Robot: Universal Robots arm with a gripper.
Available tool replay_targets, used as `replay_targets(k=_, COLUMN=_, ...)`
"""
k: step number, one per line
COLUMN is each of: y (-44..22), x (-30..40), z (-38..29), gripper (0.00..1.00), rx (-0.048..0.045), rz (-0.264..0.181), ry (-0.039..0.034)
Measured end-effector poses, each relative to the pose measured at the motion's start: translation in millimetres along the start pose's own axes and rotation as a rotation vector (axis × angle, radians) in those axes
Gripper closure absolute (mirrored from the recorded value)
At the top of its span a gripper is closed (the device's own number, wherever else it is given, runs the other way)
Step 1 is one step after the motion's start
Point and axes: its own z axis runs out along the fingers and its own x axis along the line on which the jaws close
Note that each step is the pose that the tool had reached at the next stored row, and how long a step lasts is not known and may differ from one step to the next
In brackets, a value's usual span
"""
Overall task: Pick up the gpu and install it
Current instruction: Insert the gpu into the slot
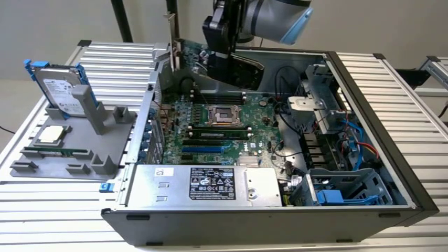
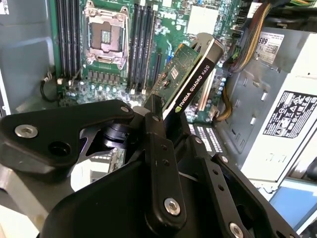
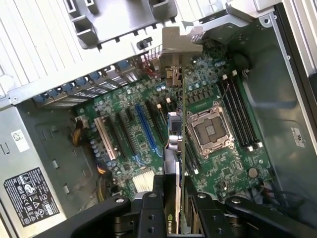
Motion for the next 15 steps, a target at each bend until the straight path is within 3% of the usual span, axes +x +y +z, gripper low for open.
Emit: replay_targets(k=15, y=-0.1, x=0.0, z=0.0, gripper=1.0, rx=-0.0023, rz=-0.118, ry=-0.0012)
